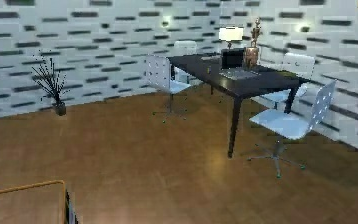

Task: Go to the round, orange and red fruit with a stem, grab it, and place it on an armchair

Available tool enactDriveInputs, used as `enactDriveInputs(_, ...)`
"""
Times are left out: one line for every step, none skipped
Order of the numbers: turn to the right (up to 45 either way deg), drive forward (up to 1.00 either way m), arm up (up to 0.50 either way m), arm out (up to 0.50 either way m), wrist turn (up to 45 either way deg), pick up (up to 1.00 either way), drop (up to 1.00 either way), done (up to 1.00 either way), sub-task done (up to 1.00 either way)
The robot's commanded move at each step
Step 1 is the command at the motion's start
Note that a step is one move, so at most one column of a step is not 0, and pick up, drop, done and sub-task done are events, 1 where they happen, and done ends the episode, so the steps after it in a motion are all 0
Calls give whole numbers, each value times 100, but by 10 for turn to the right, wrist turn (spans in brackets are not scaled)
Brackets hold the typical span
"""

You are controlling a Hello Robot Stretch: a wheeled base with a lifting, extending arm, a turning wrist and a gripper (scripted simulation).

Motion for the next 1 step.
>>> enactDriveInputs(0, 35, 0, 0, 0, 0, 0, 0, 0)
